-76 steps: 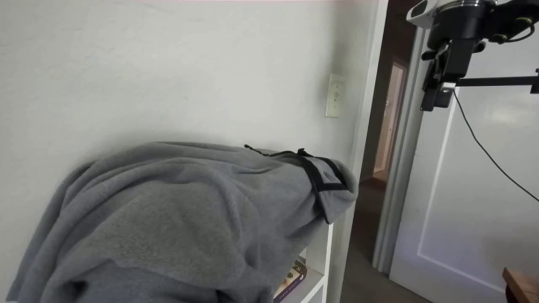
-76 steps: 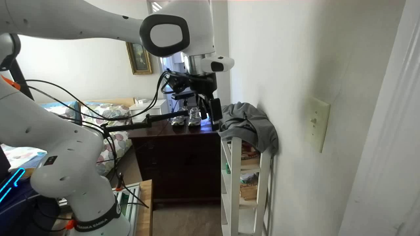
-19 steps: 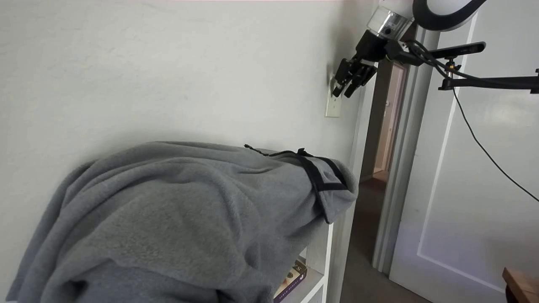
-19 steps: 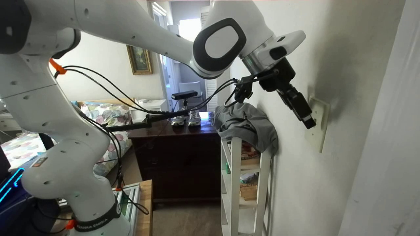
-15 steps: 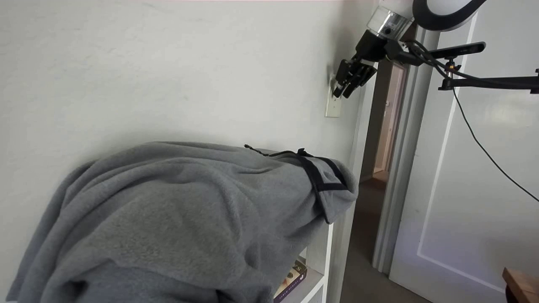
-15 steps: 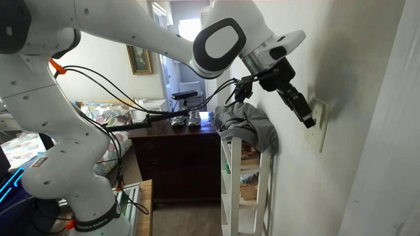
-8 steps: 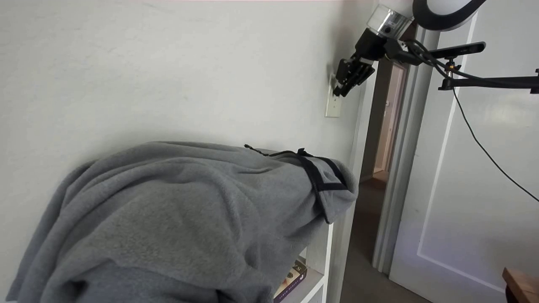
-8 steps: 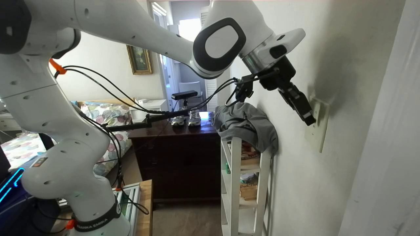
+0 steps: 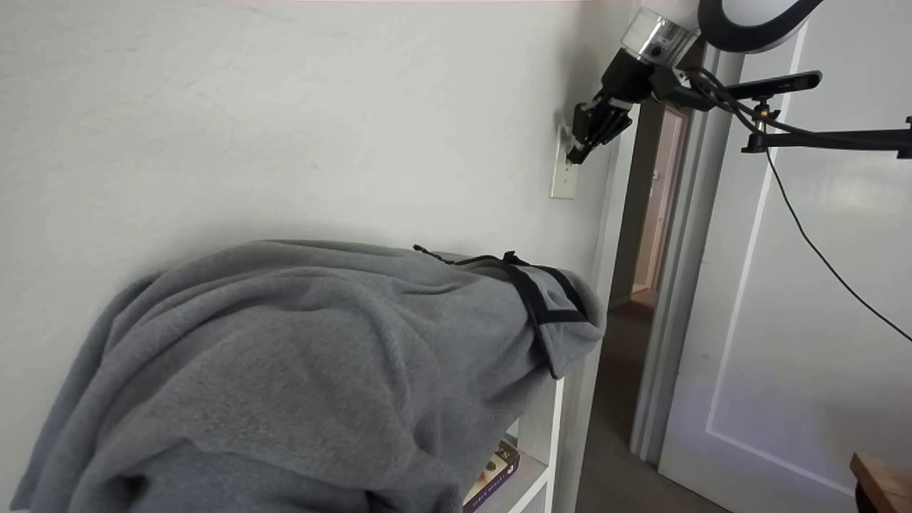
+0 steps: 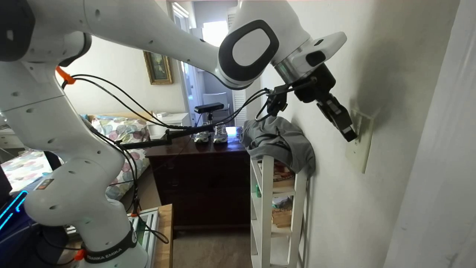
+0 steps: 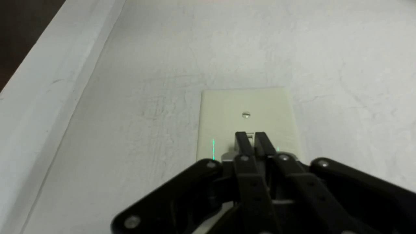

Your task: Turn off the light switch.

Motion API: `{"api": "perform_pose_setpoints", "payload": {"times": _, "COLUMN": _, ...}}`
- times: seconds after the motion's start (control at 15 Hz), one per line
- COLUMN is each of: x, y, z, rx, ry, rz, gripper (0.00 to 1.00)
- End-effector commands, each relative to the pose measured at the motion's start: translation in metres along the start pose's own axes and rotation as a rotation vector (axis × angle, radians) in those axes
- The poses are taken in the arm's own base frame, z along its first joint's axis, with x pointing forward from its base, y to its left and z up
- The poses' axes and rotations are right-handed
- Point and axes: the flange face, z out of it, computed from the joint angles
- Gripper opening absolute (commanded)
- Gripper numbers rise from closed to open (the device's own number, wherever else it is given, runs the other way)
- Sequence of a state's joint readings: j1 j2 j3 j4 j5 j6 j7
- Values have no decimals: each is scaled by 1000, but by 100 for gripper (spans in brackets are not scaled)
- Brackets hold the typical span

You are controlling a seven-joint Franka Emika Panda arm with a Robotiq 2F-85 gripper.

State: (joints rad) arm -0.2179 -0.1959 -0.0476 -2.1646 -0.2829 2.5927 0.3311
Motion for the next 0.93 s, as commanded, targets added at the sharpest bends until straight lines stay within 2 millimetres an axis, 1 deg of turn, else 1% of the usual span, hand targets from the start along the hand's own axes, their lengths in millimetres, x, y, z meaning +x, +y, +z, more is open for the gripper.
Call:
{"api": "perform_pose_setpoints", "payload": {"times": 0.0, "x": 1, "y": 1, "z": 1, "rx": 1, "ry": 2, "rz": 3, "gripper": 7}}
{"api": "perform_pose_setpoints", "payload": {"times": 0.53, "x": -22, "y": 1, "z": 23, "rx": -11, "ry": -71, "rz": -6, "gripper": 7}}
{"api": "perform_pose_setpoints", "payload": {"times": 0.73, "x": -27, "y": 1, "z": 32, "rx": -12, "ry": -87, "rz": -8, "gripper": 7}}
{"api": "perform_pose_setpoints", "payload": {"times": 0.87, "x": -25, "y": 0, "z": 31, "rx": -10, "ry": -87, "rz": -12, "gripper": 9}}
